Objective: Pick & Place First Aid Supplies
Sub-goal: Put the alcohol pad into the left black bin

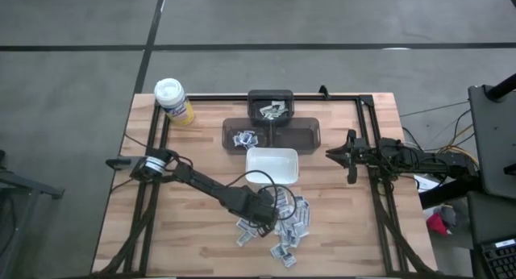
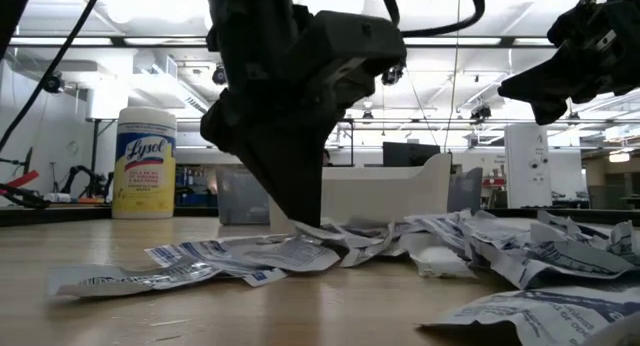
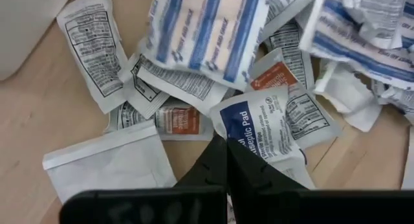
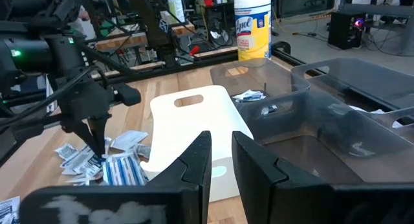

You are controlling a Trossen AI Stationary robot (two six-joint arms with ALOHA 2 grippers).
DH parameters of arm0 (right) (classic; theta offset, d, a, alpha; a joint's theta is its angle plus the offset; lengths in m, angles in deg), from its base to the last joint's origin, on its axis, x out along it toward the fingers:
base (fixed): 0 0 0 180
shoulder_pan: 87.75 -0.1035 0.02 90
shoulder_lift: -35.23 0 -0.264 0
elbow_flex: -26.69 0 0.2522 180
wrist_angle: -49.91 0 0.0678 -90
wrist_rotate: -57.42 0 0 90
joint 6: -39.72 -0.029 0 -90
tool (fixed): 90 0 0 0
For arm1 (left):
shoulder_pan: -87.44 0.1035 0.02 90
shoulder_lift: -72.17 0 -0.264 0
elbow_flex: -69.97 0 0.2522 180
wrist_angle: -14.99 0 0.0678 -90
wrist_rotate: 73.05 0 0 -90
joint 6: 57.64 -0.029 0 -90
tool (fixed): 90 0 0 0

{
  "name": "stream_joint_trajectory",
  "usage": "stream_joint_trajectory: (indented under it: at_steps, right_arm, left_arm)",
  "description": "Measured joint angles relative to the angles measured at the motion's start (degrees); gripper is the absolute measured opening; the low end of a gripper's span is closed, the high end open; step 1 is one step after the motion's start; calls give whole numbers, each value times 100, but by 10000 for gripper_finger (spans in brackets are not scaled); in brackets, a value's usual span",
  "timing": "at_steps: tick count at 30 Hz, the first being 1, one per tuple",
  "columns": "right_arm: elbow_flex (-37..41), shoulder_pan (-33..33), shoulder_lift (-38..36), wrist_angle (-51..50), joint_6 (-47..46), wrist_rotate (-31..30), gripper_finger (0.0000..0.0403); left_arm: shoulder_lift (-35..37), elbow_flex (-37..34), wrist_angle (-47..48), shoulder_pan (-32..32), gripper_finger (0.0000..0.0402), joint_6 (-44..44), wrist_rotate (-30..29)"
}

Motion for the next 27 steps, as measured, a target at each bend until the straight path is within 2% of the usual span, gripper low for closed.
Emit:
stream_joint_trajectory:
  at_steps: [21, 27]
  right_arm:
    - [0, 0, 0, -7, -20, 0, 59]
    - [0, 1, 0, -7, -22, 0, 59]
  left_arm:
    - [10, 0, -299, 2, 0, 21, 128]
    - [268, 25, -99, -14, 0, 25, 233]
